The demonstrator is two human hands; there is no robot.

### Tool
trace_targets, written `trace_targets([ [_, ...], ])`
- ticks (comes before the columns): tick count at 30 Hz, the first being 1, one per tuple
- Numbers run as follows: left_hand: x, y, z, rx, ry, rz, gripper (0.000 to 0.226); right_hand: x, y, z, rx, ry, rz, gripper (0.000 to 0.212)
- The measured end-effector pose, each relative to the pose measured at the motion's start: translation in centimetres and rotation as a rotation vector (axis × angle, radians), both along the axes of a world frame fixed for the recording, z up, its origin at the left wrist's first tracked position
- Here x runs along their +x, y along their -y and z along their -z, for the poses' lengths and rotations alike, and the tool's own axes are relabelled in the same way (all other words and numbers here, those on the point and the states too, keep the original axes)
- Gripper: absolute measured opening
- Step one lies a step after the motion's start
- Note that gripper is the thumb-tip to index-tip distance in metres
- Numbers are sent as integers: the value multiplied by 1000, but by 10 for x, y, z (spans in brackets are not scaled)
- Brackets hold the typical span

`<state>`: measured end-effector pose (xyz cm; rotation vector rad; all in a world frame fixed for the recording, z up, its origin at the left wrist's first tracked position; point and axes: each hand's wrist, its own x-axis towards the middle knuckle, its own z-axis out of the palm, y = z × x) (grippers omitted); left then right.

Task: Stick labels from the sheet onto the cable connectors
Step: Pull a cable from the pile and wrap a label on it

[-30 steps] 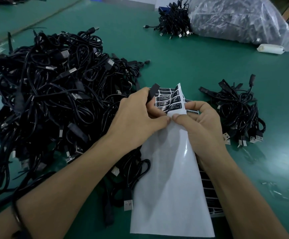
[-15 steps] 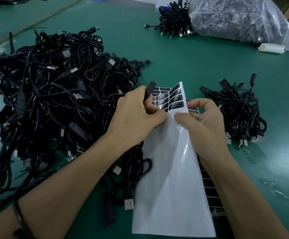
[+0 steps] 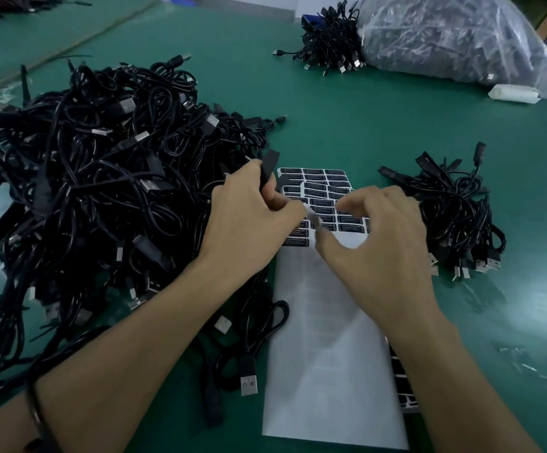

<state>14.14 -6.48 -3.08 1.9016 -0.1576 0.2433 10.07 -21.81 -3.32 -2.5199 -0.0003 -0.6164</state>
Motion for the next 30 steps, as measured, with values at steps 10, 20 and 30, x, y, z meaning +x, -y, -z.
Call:
trace_targets([
  [10,2,0,1,-7,-19,31,41,3,-11,5,1,61,-22,6],
  [20,2,0,-1,-90,-52,139,35,6,-3,-6,717,-25,-146,25],
  [30,4,-3,4,-133,-34,251,37,6,-3,-8,819,-66,-222,30],
])
